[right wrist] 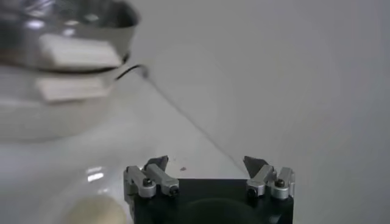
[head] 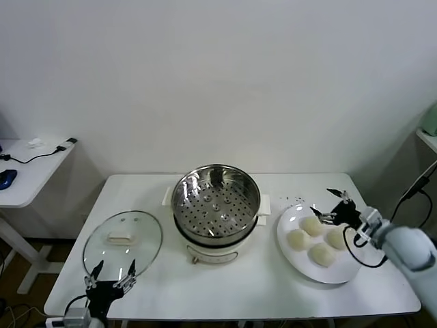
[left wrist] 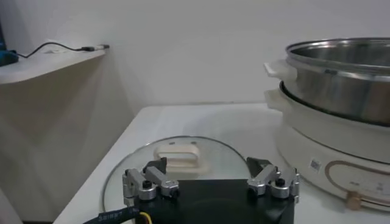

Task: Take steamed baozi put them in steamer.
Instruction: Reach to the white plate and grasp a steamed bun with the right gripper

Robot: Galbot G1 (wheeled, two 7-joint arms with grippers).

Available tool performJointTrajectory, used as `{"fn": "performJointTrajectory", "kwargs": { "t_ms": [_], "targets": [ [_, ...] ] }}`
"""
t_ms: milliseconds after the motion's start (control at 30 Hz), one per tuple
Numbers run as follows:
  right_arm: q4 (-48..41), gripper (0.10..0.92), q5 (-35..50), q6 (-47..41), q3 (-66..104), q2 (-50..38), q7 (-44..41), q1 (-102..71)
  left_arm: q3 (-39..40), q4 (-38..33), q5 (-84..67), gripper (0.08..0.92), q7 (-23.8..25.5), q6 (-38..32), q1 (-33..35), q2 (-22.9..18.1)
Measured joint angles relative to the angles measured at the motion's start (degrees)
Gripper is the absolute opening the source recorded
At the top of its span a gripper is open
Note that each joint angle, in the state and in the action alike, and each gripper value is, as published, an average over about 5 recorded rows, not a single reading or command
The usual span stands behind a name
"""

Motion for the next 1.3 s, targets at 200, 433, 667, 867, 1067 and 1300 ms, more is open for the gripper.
{"fn": "performJointTrajectory", "kwargs": {
  "t_ms": [200, 433, 667, 867, 1067, 1300],
  "targets": [
    [-8.4, 0.823, -2.0, 2.8, -22.9, -1.2, -13.2, 22.5, 0.2, -0.2, 0.4, 0.823, 0.1, -0.2, 0.1, -0.3],
    [-16.0, 0.823, -1.2, 2.1, -45.3, 1.9, -19.7, 40.4, 0.0, 0.4, 0.7, 0.823, 0.2, -0.5, -0.2, -0.5],
    [-19.8, 0.823, 0.1, -0.8, -55.9, 5.4, -20.8, 46.2, -0.3, 1.1, 0.6, 0.823, 0.6, -0.5, -0.8, -0.3],
    [-22.3, 0.823, -0.1, -3.5, -59.5, 7.9, -19.4, 47.0, -0.3, 1.6, 0.5, 0.823, 0.7, -0.6, -1.2, -0.1],
    [-24.0, 0.823, 0.0, -6.0, -60.5, 10.2, -17.3, 46.8, -0.2, 1.8, 0.5, 0.823, 0.7, -0.7, -1.2, -0.2],
    [-25.7, 0.823, -0.2, -7.7, -61.5, 12.5, -16.4, 46.5, -0.4, 1.9, 0.5, 0.823, 0.7, -0.8, -1.0, -0.2]
  ]
}}
